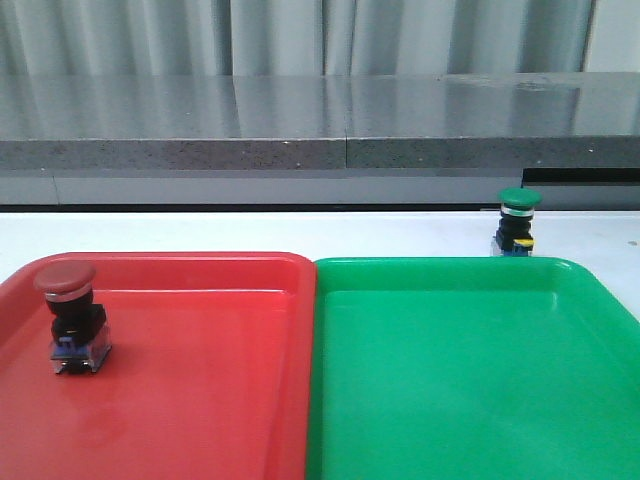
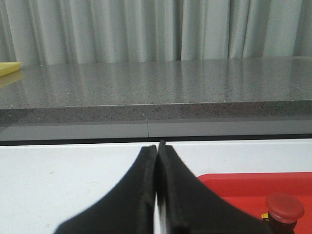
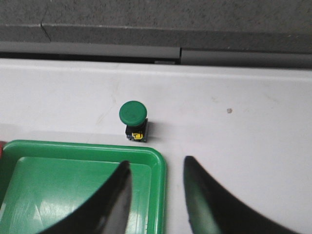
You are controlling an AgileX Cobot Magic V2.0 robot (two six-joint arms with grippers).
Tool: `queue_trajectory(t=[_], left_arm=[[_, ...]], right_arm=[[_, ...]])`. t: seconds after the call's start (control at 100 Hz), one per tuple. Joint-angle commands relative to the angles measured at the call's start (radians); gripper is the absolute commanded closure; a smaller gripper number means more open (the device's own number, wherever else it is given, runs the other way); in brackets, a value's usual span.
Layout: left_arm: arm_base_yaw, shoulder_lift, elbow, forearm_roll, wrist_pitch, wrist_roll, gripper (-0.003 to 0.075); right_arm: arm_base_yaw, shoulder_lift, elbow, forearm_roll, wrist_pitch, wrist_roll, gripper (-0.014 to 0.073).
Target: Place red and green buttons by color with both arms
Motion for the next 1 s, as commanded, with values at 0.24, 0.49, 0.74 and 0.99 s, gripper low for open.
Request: queue_trajectory(t=[0.24,0.49,0.74,0.99], left_arm=[[-0.002,-0.032,0.013,-0.008,-0.073,-0.005,0.0741],[-0.002,-0.032,0.013,-0.008,-0.073,-0.005,0.0741],[-0.002,-0.032,0.013,-0.008,-0.073,-0.005,0.0741],[-0.002,-0.032,0.013,-0.008,-0.073,-0.005,0.0741]], right_arm=[[0.026,0.313,-0.302,0.051,0.166,-0.006,0.0072],[0.026,0.549,-0.550,0.079,0.326,-0.006,0.0072],[0.026,0.750,-0.725,0.113,0.448,-0.006,0.0072],[0.026,0.871,-0.789,0.115,0.471,-0.006,0.0072]])
